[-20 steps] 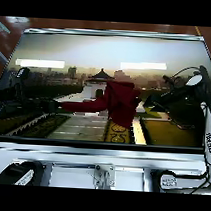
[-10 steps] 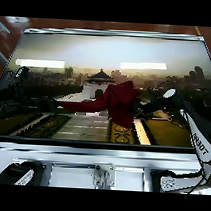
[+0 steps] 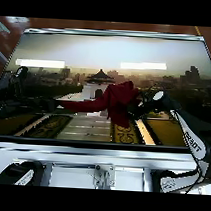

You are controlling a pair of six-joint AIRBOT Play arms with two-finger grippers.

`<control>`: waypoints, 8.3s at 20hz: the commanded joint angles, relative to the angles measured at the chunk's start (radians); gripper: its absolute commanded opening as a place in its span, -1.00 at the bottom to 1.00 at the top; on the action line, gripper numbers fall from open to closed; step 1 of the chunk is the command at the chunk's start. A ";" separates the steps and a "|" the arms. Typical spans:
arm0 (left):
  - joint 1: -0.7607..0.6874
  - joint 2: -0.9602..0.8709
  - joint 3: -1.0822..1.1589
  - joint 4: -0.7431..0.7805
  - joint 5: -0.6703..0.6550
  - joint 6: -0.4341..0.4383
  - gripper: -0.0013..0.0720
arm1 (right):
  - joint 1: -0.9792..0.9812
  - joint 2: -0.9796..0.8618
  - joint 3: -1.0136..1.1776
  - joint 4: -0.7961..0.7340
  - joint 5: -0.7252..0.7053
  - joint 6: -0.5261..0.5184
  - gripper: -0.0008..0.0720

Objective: Fold the shirts.

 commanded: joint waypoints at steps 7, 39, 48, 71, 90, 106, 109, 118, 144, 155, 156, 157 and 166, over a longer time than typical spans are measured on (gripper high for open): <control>0.076 0.032 0.232 0.008 0.031 0.008 -0.88 | -0.049 0.449 0.193 0.006 0.145 -0.274 -0.82; 0.119 -0.097 0.342 0.327 -0.164 -0.072 -0.88 | -0.197 0.327 0.644 -0.412 0.009 -0.056 -0.82; 0.117 -0.513 0.341 -0.003 0.311 -0.071 -0.88 | -0.190 0.055 0.644 -0.270 -0.481 0.220 -0.82; 0.292 -0.512 -0.157 -0.124 -0.331 0.021 0.82 | -0.574 0.200 0.144 -0.082 0.498 -0.158 0.87; 0.103 -0.545 -0.213 -0.338 -0.001 0.077 -0.88 | -0.373 0.199 -0.122 -0.203 0.212 -0.158 0.87; 0.105 -0.535 -0.203 -0.338 -0.001 0.110 -0.88 | -0.256 0.198 -0.153 -0.128 0.098 -0.120 0.60; 0.105 -0.535 -0.203 -0.338 -0.002 0.110 -0.88 | -0.259 0.198 -0.153 -0.180 0.139 -0.124 0.88; 0.105 -0.535 -0.204 -0.338 -0.003 0.117 -0.88 | -0.243 0.198 -0.267 -0.075 0.014 -0.118 0.87; 0.140 0.150 0.993 0.151 0.060 0.022 -0.89 | -0.482 1.073 0.761 -0.277 -0.241 -0.191 -0.82; 0.140 0.093 0.723 0.426 -0.365 -0.131 -0.88 | -0.482 0.896 0.747 -0.348 0.289 -0.191 -0.82; 0.140 0.074 0.649 0.427 -0.361 -0.131 -0.88 | -0.482 0.848 0.725 -0.349 0.353 -0.191 -0.83; 0.140 0.045 0.570 0.439 -0.338 -0.131 -0.89 | -0.480 0.795 0.683 -0.351 0.393 -0.192 -0.83; 0.144 -0.531 0.514 0.449 -0.080 -0.132 -0.88 | -0.311 0.251 0.436 -0.238 -0.082 -0.211 -0.83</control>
